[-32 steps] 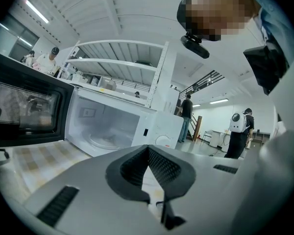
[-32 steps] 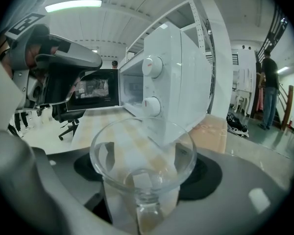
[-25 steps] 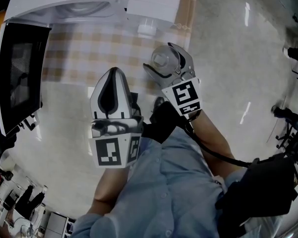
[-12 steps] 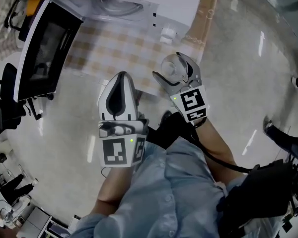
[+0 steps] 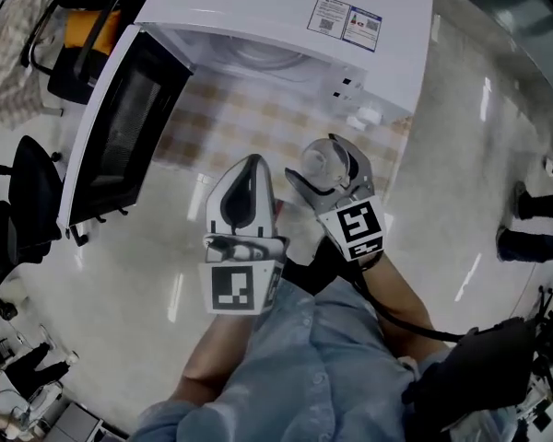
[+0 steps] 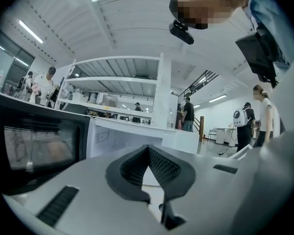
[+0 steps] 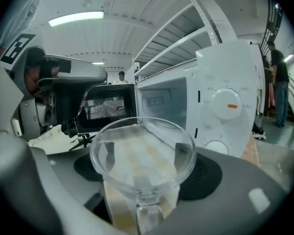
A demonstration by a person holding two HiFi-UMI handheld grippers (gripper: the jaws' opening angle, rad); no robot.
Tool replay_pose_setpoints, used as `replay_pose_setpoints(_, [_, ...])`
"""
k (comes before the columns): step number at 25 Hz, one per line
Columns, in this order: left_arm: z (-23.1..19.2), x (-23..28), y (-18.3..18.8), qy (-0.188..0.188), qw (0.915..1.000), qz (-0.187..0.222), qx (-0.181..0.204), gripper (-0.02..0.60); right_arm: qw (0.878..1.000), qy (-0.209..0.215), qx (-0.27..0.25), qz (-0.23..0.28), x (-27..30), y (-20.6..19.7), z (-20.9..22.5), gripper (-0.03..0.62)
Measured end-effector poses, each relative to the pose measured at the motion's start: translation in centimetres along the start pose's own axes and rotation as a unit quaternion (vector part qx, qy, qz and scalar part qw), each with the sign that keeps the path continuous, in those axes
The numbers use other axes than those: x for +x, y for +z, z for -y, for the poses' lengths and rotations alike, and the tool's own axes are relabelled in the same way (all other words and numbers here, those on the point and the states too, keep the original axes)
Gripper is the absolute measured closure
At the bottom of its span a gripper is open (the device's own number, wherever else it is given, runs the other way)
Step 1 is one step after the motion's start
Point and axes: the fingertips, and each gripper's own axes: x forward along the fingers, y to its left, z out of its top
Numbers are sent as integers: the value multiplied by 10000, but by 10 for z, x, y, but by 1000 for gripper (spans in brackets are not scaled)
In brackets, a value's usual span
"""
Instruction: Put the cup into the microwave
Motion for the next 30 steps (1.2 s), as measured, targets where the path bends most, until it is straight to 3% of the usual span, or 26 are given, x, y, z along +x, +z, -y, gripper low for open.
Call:
replay_pose_setpoints(6, [-27,21,-1,-377,9987,-247,237,574,9999,-128,23,-69,38,21,-12,201])
replay_pose_setpoints(15, [-61,43,2,-762,9964,-346,170,574,9995,-315,-43,-24,88,55,-17,201])
replay_pose_setpoints(30, [-105,75,22,-785,9964,-314,28,574,9978,-653,-99,-60,138,103,6,201])
